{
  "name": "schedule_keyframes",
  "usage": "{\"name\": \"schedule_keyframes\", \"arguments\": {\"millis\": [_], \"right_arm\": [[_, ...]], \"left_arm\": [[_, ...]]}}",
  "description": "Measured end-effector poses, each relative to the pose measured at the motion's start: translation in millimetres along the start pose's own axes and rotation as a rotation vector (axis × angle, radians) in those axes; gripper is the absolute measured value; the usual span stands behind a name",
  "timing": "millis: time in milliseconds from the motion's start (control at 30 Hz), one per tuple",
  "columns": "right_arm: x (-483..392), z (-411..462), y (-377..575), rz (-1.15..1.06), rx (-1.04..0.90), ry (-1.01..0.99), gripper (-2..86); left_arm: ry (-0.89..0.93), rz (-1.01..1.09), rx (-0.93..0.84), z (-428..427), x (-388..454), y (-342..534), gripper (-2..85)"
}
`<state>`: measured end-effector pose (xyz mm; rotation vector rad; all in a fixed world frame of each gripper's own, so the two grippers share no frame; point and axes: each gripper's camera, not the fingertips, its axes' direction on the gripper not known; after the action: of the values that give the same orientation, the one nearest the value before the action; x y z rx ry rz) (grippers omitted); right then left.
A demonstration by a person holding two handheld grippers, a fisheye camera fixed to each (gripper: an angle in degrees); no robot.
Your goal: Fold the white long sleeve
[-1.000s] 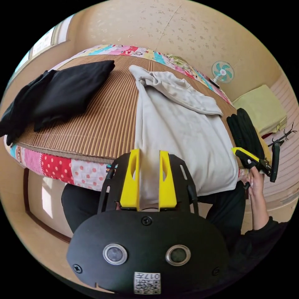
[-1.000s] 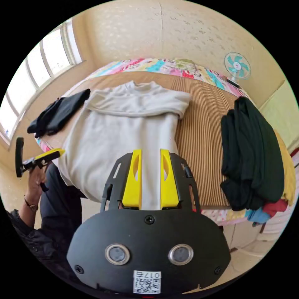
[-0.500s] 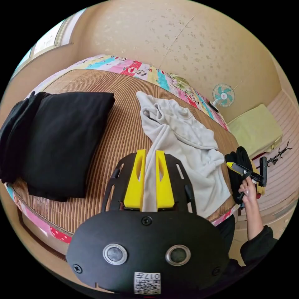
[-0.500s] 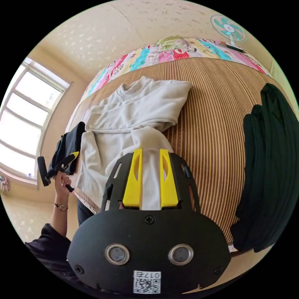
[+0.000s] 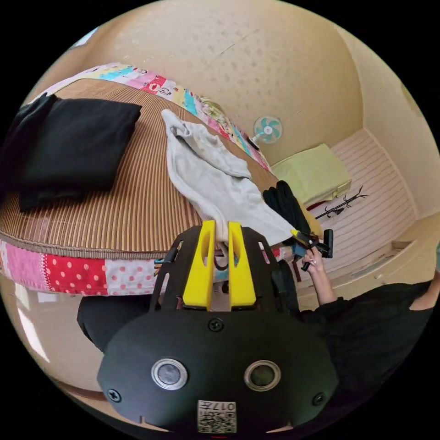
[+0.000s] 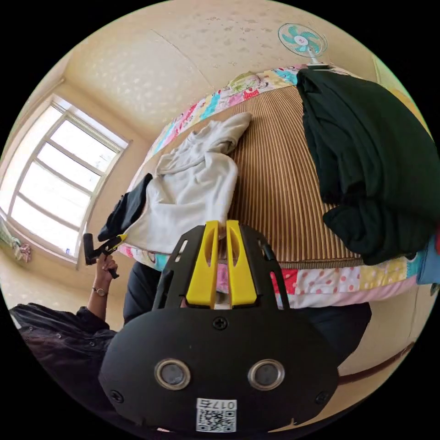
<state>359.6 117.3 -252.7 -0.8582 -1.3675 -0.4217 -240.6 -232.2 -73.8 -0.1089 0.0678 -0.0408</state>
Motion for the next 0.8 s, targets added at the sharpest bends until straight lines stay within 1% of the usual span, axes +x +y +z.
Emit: {"name": "schedule_keyframes", "arguments": {"millis": [33, 67, 133, 167, 233, 300, 367, 400, 467, 500, 533, 567, 600, 633, 667, 700, 800], "right_arm": [[-1, -29, 12, -0.012, 0.036, -0.084, 3.6], [-4, -54, 24, -0.039, 0.048, -0.166, 3.4], [-8, -87, 45, -0.061, 0.045, -0.223, 3.3], [-10, -105, 58, -0.068, 0.037, -0.244, 3.2], [-8, -130, 75, -0.012, 0.038, -0.284, 3.1], [-11, -151, 83, 0.022, 0.079, -0.308, 3.1], [-31, -165, 65, -0.019, 0.125, -0.288, 3.2], [-37, -164, 54, -0.04, 0.129, -0.276, 3.2], [-62, -152, -5, -0.125, 0.169, -0.181, 3.5], [-66, -146, -23, -0.13, 0.187, -0.158, 3.6], [-72, -130, -62, -0.141, 0.21, -0.124, 3.9], [-77, -112, -104, -0.14, 0.231, -0.067, 4.3], [-80, -102, -123, -0.142, 0.241, -0.034, 4.7], [-87, -78, -158, -0.156, 0.233, 0.054, 5.5], [-95, -57, -182, -0.134, 0.203, 0.14, 6.9], [-99, -49, -189, -0.117, 0.194, 0.174, 7.6], [-129, -18, -173, -0.183, 0.227, 0.233, 7.9]], "left_arm": [[0.133, 0.028, 0.063, -31, 5, 12, 5.3], [0.172, 0.031, 0.089, -46, 6, 19, 5.2], [0.232, 0.063, 0.119, -93, 16, 47, 5.2], [0.248, 0.067, 0.127, -102, 18, 55, 5.2], [0.348, 0.009, 0.218, -133, 16, 81, 5.2], [0.42, -0.066, 0.281, -143, 7, 86, 5.1], [0.409, -0.112, 0.312, -145, 5, 70, 5.1], [0.391, -0.127, 0.329, -143, 4, 48, 5.1], [0.39, -0.172, 0.356, -134, -1, 1, 5.1], [0.381, -0.184, 0.383, -126, -6, -38, 5.2], [0.342, -0.198, 0.399, -117, -12, -81, 5.5], [0.32, -0.211, 0.396, -111, -15, -104, 5.6], [0.282, -0.236, 0.376, -99, -24, -147, 7.1], [0.252, -0.255, 0.362, -88, -34, -184, 8.8], [0.233, -0.254, 0.362, -84, -37, -199, 9.8], [0.168, -0.262, 0.364, -78, -42, -217, 11.3], [0.002, -0.277, 0.342, -65, -42, -211, 13.5]]}}
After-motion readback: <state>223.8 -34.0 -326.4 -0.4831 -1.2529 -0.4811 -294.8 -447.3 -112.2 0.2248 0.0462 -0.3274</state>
